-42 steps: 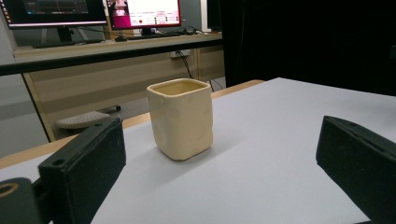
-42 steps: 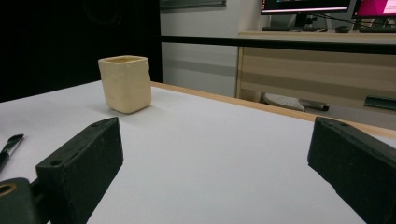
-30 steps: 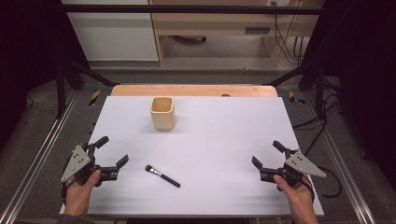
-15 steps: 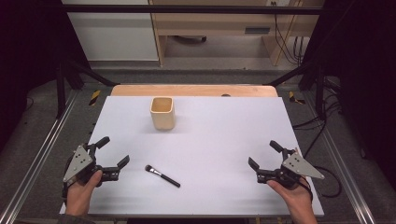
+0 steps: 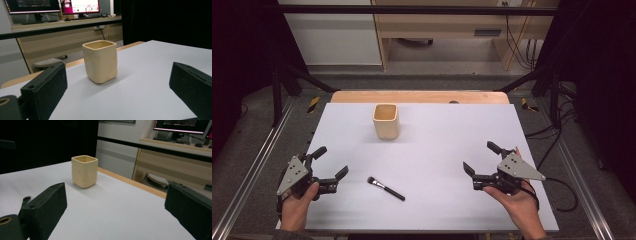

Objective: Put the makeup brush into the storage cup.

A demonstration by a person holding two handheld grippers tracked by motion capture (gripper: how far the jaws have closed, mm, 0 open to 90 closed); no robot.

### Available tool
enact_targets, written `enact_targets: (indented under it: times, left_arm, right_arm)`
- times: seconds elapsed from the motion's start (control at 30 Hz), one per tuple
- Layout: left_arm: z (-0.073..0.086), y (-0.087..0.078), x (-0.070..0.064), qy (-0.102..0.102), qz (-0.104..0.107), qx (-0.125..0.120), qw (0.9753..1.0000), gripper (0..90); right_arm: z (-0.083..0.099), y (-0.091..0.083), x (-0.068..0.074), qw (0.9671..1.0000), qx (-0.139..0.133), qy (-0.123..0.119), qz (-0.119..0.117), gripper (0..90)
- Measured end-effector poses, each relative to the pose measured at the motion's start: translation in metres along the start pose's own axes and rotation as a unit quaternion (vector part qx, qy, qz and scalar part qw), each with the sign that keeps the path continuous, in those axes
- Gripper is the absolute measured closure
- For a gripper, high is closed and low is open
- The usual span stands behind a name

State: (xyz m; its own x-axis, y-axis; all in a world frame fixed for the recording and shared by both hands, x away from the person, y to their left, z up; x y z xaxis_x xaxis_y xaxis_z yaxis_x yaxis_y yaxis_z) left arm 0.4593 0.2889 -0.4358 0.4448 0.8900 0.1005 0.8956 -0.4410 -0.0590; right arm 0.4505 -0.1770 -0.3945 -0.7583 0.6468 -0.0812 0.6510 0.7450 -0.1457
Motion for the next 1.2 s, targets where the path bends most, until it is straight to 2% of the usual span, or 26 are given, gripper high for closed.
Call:
enact_targets:
  times: [0.2,0.47,0.6,0.73,1.03,1.1,1.13,1.17,1.2]
  left_arm:
    - [0.0,-0.001,0.001,-0.003,-0.001,-0.002,1.0,1.0]
    - [-0.001,-0.001,0.002,-0.005,-0.002,-0.003,1.0,1.0]
    - [-0.001,-0.001,0.003,-0.006,-0.003,-0.004,1.0,1.0]
    - [-0.001,-0.001,0.003,-0.006,-0.003,-0.004,1.0,1.0]
    - [-0.001,-0.002,0.004,-0.008,-0.005,-0.005,0.9999,1.0]
    - [-0.001,-0.002,0.004,-0.009,-0.005,-0.006,0.9999,1.0]
    - [-0.001,-0.002,0.004,-0.01,-0.005,-0.007,0.9999,1.1]
    - [-0.001,-0.002,0.004,-0.01,-0.005,-0.007,0.9999,1.1]
    - [-0.001,-0.002,0.005,-0.01,-0.005,-0.006,0.9999,1.1]
  right_arm:
    - [-0.018,0.011,0.006,0.9995,0.029,-0.008,-0.005,6.0]
    - [-0.024,0.026,0.016,0.9976,0.065,-0.017,-0.015,6.6]
    - [-0.026,0.035,0.021,0.9948,0.098,-0.02,-0.021,6.8]
    - [-0.028,0.04,0.027,0.993,0.111,-0.025,-0.032,6.8]
    - [-0.032,0.058,0.046,0.9855,0.155,-0.041,-0.056,7.3]
    - [-0.032,0.06,0.047,0.985,0.158,-0.041,-0.057,7.3]
    - [-0.033,0.065,0.052,0.9828,0.168,-0.044,-0.063,7.4]
    - [-0.033,0.065,0.052,0.9828,0.168,-0.044,-0.063,7.4]
    - [-0.033,0.069,0.057,0.9813,0.174,-0.045,-0.069,7.3]
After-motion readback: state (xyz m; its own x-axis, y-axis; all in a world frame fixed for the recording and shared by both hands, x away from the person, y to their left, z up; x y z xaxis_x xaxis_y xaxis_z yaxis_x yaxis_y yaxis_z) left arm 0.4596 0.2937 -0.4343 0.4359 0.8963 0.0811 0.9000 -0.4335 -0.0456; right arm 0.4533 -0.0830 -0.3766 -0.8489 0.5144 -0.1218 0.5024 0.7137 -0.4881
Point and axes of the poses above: each handheld gripper's, and its own axes: y roughly forward along the jaws, z roughly out of its underside, x roughly to its left, the point moved 5 cm from there along y, roughly forward along the jaws, and after that the axes turned 12 degrees about -z, right-handed, at the moved point
